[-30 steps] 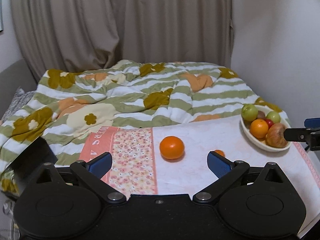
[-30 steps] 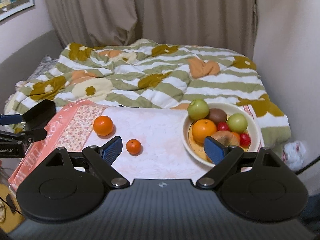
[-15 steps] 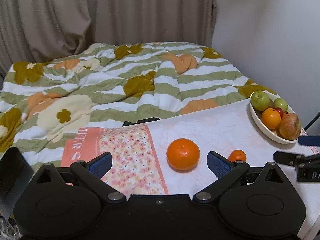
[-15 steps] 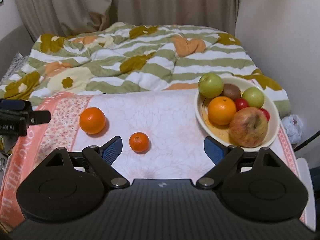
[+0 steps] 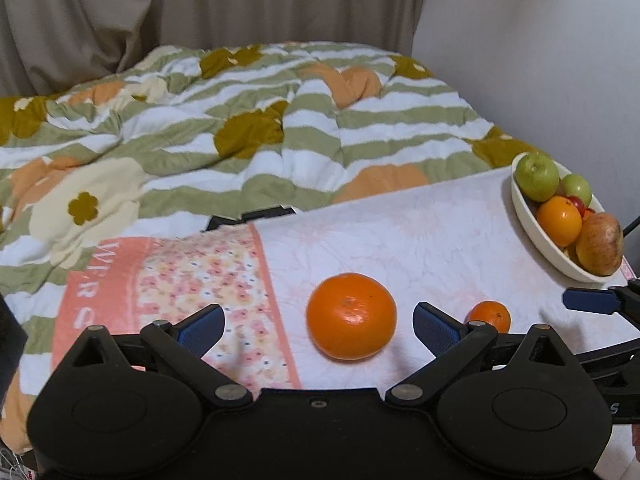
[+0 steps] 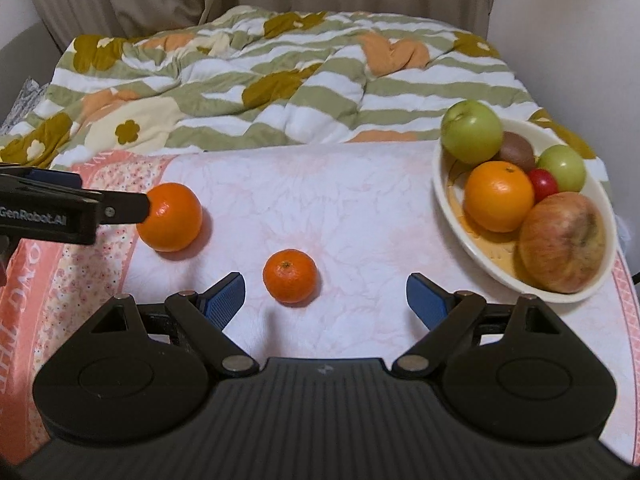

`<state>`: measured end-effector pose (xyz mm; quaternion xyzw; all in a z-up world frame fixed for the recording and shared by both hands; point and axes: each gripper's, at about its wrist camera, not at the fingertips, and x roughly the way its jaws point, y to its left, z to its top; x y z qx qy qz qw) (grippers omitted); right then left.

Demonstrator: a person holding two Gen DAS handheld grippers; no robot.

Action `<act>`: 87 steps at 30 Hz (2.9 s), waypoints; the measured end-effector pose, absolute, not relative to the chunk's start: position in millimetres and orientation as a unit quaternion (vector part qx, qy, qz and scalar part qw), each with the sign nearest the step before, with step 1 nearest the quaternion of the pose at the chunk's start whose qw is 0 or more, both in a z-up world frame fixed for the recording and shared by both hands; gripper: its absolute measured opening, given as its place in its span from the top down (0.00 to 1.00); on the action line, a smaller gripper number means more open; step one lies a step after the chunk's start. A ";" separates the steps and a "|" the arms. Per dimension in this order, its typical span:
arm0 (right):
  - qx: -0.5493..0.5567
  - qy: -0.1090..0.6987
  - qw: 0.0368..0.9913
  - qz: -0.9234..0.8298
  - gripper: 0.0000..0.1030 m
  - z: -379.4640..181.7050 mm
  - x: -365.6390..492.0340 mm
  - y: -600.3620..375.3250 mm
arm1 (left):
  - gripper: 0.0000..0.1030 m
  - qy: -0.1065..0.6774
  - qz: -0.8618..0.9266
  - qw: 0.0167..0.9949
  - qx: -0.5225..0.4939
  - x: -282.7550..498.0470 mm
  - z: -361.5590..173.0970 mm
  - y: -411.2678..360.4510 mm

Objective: Organize fruits
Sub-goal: 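Grasp the large orange with the left tool while the right tool grasps the tangerine, then carry the orange and tangerine over the white bowl with both tools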

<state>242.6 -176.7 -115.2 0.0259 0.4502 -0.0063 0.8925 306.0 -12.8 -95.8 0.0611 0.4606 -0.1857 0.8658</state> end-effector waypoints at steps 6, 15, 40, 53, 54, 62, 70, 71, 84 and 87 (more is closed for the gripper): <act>0.017 0.464 0.886 0.012 0.02 -124.8 255.3 -174.9 | 0.14 0.482 -0.197 0.852 0.061 316.8 -113.4 -29.5; 0.013 0.481 0.876 0.037 0.20 -133.4 261.9 -173.1 | 0.37 0.498 -0.199 0.841 0.074 321.6 -127.3 -41.4; -0.011 0.464 0.884 0.054 0.50 -129.0 261.7 -160.2 | 0.38 0.490 -0.166 0.853 0.070 290.5 -113.2 -10.7; -0.004 0.430 0.902 0.032 0.50 -88.5 207.6 -158.2 | 0.38 0.437 -0.189 0.877 0.063 244.7 -67.0 -8.2; -0.002 0.427 0.904 0.028 0.50 -84.7 201.4 -158.9 | 0.38 0.431 -0.193 0.879 0.064 240.0 -63.1 -9.6; 0.038 0.405 0.914 -0.004 0.50 -54.3 151.6 -181.0 | 0.38 0.404 -0.239 0.881 0.058 206.5 -37.6 -29.3; 0.056 0.382 0.922 -0.024 0.50 -32.2 120.1 -232.6 | 0.38 0.384 -0.253 0.886 0.057 183.4 -19.5 -74.3; 0.057 0.379 0.923 -0.023 0.50 -29.8 117.8 -242.7 | 0.38 0.381 -0.251 0.888 0.057 181.2 -17.6 -81.8; 0.037 0.372 0.927 0.020 0.50 -16.2 115.6 -357.3 | 0.38 0.380 -0.207 0.901 0.038 177.4 -16.7 -183.0; 0.029 0.371 0.928 0.026 0.50 -16.7 124.0 -381.4 | 0.38 0.382 -0.197 0.902 0.032 183.5 -21.5 -201.4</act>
